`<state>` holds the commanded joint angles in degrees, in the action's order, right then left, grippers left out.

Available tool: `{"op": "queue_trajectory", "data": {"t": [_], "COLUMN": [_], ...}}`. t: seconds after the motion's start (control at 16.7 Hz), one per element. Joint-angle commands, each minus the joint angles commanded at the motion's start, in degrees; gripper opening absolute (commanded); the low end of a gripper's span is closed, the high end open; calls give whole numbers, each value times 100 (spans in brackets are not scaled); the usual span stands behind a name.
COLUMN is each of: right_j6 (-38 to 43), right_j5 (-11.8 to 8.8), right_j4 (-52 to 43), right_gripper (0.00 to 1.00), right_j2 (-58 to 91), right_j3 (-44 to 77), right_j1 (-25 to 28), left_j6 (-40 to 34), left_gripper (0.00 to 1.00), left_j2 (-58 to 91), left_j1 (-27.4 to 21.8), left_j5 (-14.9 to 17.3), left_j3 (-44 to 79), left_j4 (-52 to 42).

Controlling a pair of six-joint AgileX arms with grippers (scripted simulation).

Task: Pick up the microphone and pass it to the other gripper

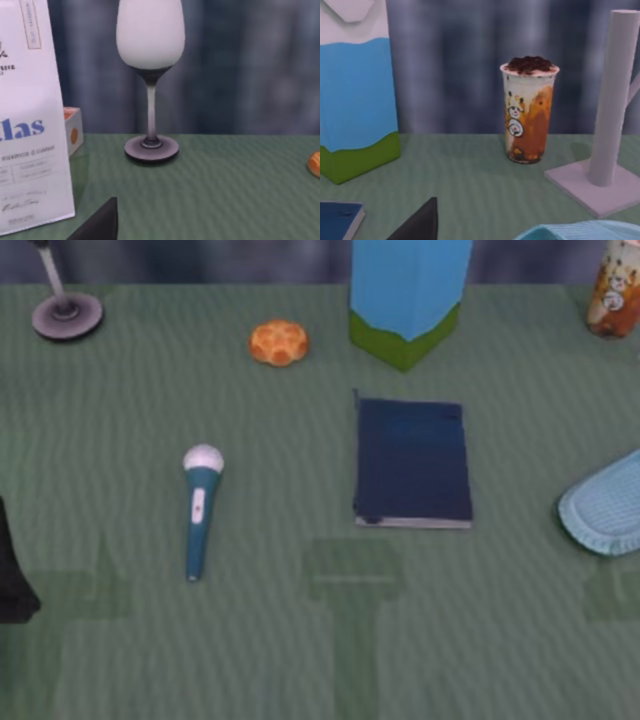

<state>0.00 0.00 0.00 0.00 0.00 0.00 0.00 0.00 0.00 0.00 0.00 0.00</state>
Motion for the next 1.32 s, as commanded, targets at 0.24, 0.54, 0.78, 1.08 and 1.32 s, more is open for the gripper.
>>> {"op": "queue_trajectory", "data": {"t": [0.24,0.54,0.78,1.08,1.32], "right_j6": [0,0,0,0,0], "right_j5": [0,0,0,0,0], "right_j4": [0,0,0,0,0], "right_gripper": [100,100,100,100,100], "right_j2": [0,0,0,0,0], "right_j3": [0,0,0,0,0], "right_j1": [0,0,0,0,0], "left_j6": [-52,-432,-872,-1445,-1847], "left_gripper": [100,100,100,100,100], "left_j2": [177,1689,3920,6939,8798], "left_j1": [-60,-458,-921,-1550,-1992], "left_j5": [2,-29,-81,-140,-168], "left_j3": [169,1401,2825,4674,5985], "left_j4": [-112,-953,-2001,-3424,-4376]}}
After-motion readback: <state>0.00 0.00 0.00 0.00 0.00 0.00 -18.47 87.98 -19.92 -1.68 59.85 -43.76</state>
